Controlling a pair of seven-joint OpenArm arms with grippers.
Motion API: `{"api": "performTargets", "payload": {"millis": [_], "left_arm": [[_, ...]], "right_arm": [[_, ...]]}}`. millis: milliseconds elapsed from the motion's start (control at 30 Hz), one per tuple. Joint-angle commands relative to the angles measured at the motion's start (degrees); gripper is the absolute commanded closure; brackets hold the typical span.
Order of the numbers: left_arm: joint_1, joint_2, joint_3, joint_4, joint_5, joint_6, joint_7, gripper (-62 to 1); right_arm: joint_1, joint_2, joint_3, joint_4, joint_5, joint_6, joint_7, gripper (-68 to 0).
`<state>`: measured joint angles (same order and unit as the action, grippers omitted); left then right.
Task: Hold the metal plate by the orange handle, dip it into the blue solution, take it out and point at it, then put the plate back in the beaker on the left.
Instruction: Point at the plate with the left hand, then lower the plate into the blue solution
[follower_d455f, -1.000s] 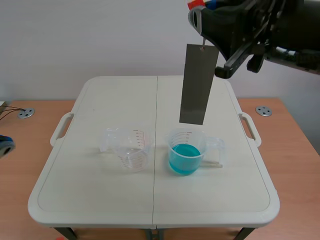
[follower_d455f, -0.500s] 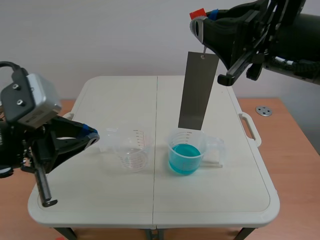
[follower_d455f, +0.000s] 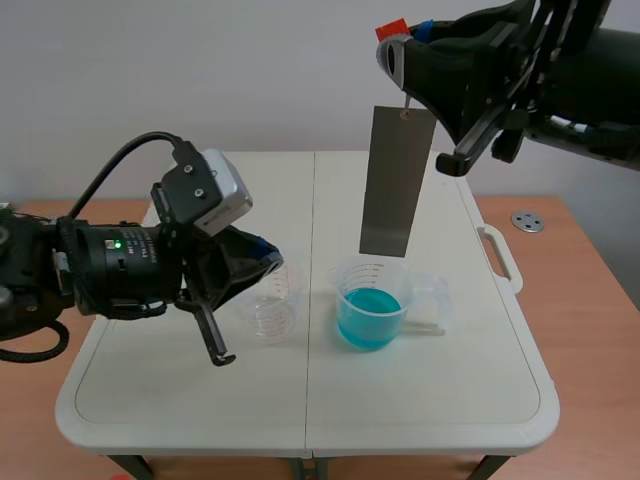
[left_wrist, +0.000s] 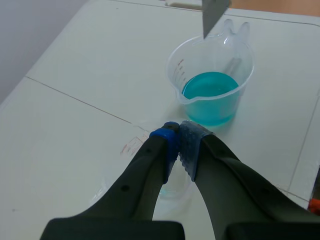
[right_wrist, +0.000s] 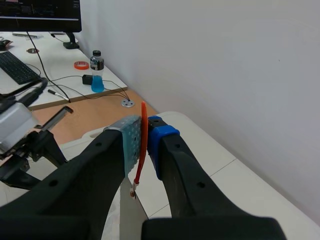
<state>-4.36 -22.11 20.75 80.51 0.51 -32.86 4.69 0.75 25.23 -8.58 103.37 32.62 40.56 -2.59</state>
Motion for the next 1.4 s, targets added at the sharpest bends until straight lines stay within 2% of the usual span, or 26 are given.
{"api": "performTargets", "payload": {"millis": [0, 267, 500, 900, 1233, 1367], "left_arm": [[-1.3, 0.8, 0.6, -0.4, 0.0, 0.1, -0.5, -1.9], [-6.2, 4.4, 4.5, -6.3, 1.1, 0.1, -0.5, -1.9], [-8.2, 6.1, 5.6, -7.5, 1.5, 1.4, -0.6, -1.9], [-8.2, 6.2, 5.6, -7.5, 3.4, 1.4, -0.6, -1.9], [-8.2, 6.2, 5.4, -7.4, 3.2, 1.8, -0.6, -1.9], [-6.8, 4.8, 3.2, -7.0, 3.2, 2.3, -0.9, -1.9]], "right_arm": [[0.7, 0.3, 0.3, 1.0, 0.9, -0.2, 1.1, -1.1], [1.0, 0.3, 0.3, 1.0, 0.8, -0.2, 1.0, -1.1], [1.0, 0.3, 0.3, 1.0, 0.8, -0.2, 0.8, -1.1], [1.0, 0.3, 0.3, 1.0, 0.8, -0.2, 0.8, -1.1], [1.0, 0.2, 0.3, 1.0, 0.8, -0.2, 0.9, -1.1], [1.0, 0.2, 0.3, 1.0, 0.8, -0.2, 0.9, -1.1]]}}
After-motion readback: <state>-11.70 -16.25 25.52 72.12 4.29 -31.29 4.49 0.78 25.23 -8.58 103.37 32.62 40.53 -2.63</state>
